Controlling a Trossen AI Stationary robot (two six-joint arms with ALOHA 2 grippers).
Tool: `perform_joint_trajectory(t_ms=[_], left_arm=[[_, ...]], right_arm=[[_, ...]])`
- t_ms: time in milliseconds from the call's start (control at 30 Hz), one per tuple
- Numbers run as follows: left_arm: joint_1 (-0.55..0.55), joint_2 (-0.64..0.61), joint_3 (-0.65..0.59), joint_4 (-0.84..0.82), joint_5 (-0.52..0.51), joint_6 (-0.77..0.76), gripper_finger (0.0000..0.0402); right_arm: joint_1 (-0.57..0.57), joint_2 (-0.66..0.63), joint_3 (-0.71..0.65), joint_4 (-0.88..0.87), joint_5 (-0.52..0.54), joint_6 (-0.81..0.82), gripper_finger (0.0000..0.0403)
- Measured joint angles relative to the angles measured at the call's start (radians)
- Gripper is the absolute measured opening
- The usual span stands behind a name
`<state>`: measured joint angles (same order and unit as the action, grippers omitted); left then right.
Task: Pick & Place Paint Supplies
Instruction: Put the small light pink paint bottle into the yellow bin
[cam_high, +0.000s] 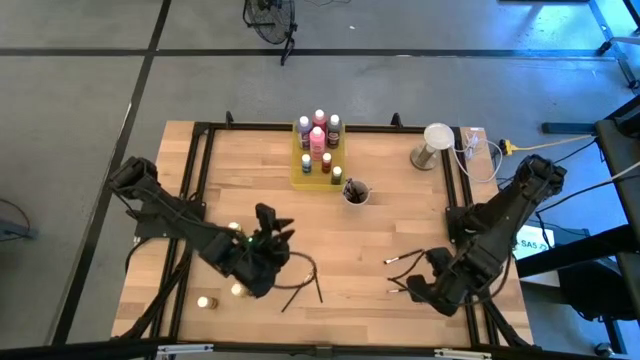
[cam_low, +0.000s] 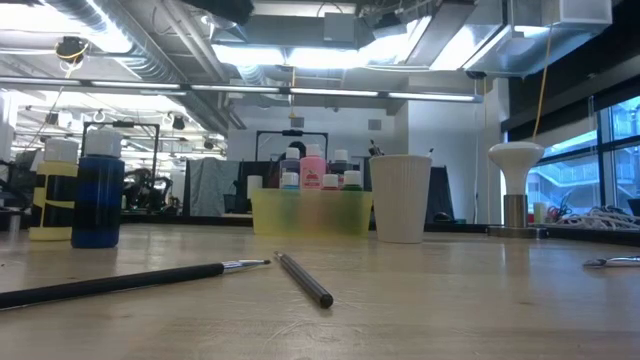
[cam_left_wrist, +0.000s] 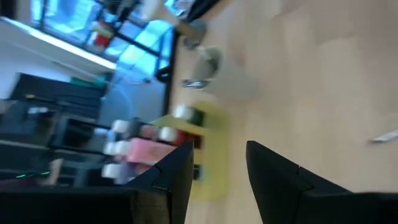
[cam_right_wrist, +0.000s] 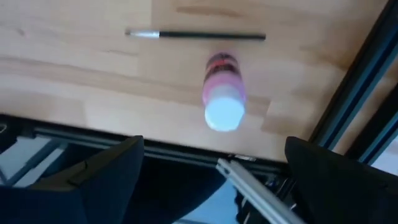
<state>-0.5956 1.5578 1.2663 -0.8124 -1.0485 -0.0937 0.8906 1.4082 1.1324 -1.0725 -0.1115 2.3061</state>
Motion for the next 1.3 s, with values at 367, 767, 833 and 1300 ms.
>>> perform_joint_trajectory(t_ms=[367, 767, 833, 1300], left_arm=[[0.191, -0.001, 0.0, 0.0, 0.111, 0.038, 0.0143], [0.238, -0.001, 0.0, 0.081, 0.169, 0.112, 0.0143], [0.238, -0.001, 0.0, 0.101, 0.169, 0.132, 0.0143], [0.238, -0.001, 0.0, 0.117, 0.207, 0.14, 0.0143]], right_arm=[[0.127, 0.057, 0.0, 0.204, 0.018, 0.104, 0.0391], [0.135, 0.084, 0.039, -0.047, 0.067, 0.132, 0.0391], [0.139, 0.083, 0.064, -0.078, 0.083, 0.133, 0.0391], [0.161, 0.119, 0.086, -0.104, 0.122, 0.122, 0.0391]])
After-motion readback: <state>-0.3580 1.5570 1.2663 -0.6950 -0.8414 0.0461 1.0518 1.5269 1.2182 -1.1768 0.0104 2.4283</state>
